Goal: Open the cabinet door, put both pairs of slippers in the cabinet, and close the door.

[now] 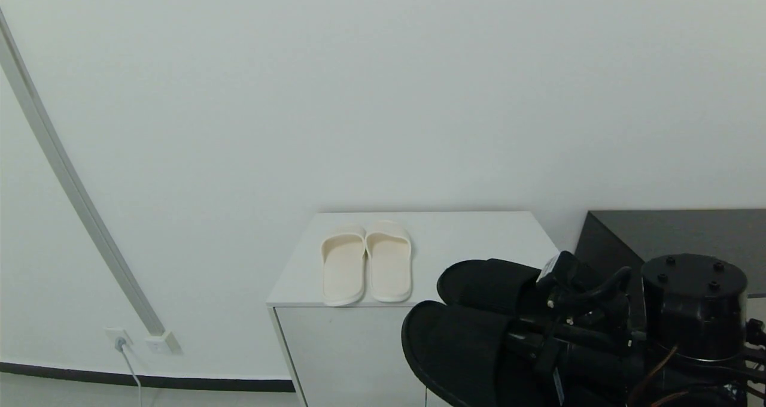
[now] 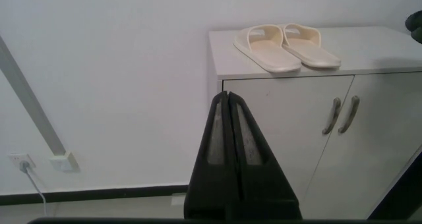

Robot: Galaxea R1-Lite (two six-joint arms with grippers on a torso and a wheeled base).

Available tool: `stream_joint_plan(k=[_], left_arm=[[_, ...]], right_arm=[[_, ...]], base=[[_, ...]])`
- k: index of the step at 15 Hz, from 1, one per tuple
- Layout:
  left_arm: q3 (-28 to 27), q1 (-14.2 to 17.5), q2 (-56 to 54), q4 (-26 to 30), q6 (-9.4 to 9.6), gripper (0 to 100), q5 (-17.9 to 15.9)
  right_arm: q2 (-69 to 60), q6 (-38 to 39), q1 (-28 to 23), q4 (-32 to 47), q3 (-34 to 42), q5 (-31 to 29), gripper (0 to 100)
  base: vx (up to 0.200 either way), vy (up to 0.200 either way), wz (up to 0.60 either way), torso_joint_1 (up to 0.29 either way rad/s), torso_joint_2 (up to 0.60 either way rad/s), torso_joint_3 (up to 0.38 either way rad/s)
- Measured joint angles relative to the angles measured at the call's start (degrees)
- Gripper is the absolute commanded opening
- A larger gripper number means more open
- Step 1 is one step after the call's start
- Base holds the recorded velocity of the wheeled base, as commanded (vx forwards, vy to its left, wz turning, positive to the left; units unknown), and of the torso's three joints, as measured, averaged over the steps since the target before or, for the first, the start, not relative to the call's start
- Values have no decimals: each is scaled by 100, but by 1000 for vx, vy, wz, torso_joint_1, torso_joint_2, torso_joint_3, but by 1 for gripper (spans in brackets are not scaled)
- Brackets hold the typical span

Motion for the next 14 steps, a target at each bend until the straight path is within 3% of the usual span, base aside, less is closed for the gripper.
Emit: stream_joint_plan(k=[6,14], left_arm=[[0,-1,0,0,0,0,-1],[0,0,0,0,-9,0,7]], right_arm=[[2,7,10,0,63,96,0],[30,-6,-30,-6,140,224,0]], base=[[-200,0,0,-2,2,2],[0,0,0,0,0,0]])
